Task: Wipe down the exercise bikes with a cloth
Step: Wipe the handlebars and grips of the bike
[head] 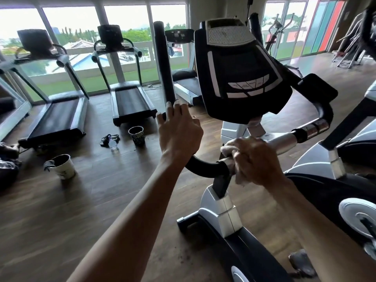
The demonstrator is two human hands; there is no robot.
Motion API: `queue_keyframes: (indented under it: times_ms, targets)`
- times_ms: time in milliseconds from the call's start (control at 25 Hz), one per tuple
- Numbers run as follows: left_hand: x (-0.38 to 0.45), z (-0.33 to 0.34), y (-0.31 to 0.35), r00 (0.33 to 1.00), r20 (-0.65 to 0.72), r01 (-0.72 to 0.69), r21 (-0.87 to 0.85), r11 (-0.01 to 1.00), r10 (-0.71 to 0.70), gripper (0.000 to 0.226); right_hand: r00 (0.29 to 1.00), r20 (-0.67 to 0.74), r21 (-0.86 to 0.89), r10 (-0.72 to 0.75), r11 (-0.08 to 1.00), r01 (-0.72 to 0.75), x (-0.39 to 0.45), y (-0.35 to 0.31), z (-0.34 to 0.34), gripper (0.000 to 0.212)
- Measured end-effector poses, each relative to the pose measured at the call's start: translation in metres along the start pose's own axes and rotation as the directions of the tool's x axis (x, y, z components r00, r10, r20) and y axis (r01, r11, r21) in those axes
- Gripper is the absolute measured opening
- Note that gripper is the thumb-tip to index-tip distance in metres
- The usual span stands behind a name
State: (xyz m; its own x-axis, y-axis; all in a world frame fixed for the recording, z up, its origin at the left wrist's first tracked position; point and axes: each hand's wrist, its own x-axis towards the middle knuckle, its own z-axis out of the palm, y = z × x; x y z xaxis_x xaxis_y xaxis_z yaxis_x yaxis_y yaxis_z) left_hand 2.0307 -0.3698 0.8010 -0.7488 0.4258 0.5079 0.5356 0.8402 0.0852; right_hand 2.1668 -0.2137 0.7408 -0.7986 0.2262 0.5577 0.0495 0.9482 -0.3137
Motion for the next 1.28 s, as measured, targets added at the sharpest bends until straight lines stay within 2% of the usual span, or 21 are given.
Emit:
queue_keyframes:
  times_ms: [80,120,200,320,360,480,600,720,760,800,880,960,1040,1120,1280]
  targets:
    - [-0.001,-0.002,0.004,1.0,-0.023,0.022,-0.002,1.0,-0.022,0.056,0.985,-0.024,-0.016,0.171,0.985,-0.171,0.009,0.009,-0.003,0.038]
    - [-0.001,-0.004,0.007,0.999,-0.023,0.032,-0.011,0.999,-0.032,0.056,0.98,-0.052,-0.059,0.191,0.979,-0.194,0.008,0.002,0.002,0.04]
    - [-0.002,-0.004,0.009,0.999,-0.012,0.037,-0.033,0.999,-0.037,0.052,0.995,-0.033,-0.102,0.094,0.99,-0.097,0.0,-0.024,0.017,0.039]
    - [-0.002,-0.003,0.006,1.0,-0.014,0.016,-0.039,0.999,-0.017,0.046,0.995,0.07,-0.022,-0.066,0.997,0.068,-0.002,-0.025,0.01,0.036]
    - [-0.002,-0.002,0.005,1.0,-0.018,0.01,-0.033,0.999,-0.011,0.045,0.994,0.096,0.001,-0.061,0.998,0.061,0.005,-0.015,0.003,0.037]
    - [-0.003,-0.002,0.005,1.0,-0.016,0.009,-0.024,1.0,-0.009,0.052,0.99,0.101,0.092,0.099,0.99,-0.109,0.018,0.015,-0.009,0.04]
    - [-0.003,-0.002,0.006,1.0,-0.001,0.022,-0.011,1.0,-0.022,0.052,0.984,-0.01,0.082,0.179,0.981,-0.178,0.015,0.016,0.004,0.038]
    - [-0.002,0.001,0.005,1.0,0.004,0.015,-0.005,1.0,-0.015,0.044,0.966,-0.228,0.067,0.118,0.992,-0.106,-0.004,0.015,0.016,0.038]
    - [-0.002,0.001,0.004,1.0,0.007,0.009,0.004,1.0,-0.009,0.043,0.965,-0.241,0.051,0.098,0.995,-0.088,-0.006,0.017,0.013,0.038]
    - [-0.003,0.002,0.003,1.0,0.006,0.007,0.007,1.0,-0.007,0.042,0.976,-0.192,0.04,0.103,0.994,-0.097,-0.002,0.017,0.006,0.037]
    - [-0.002,0.002,0.003,1.0,-0.003,0.013,-0.004,1.0,-0.013,0.041,0.983,0.038,0.026,0.181,0.983,-0.182,0.016,0.014,-0.01,0.038]
    - [-0.003,0.001,0.004,1.0,-0.008,0.011,-0.009,1.0,-0.011,0.041,0.942,0.213,0.026,0.258,0.963,-0.27,0.025,0.007,-0.018,0.037]
    - [-0.003,0.001,0.006,1.0,-0.011,0.018,0.015,1.0,-0.018,0.043,0.926,0.208,0.006,0.316,0.946,-0.325,0.024,-0.001,-0.019,0.037]
    - [-0.002,0.001,0.007,1.0,0.001,0.026,0.042,0.999,-0.026,0.045,0.94,0.147,-0.065,0.308,0.951,-0.301,0.017,-0.016,-0.014,0.042]
    - [-0.002,-0.004,0.009,1.0,0.004,0.026,-0.017,1.0,-0.026,0.044,0.995,0.031,-0.155,0.093,0.984,-0.087,0.0,-0.065,0.02,0.043]
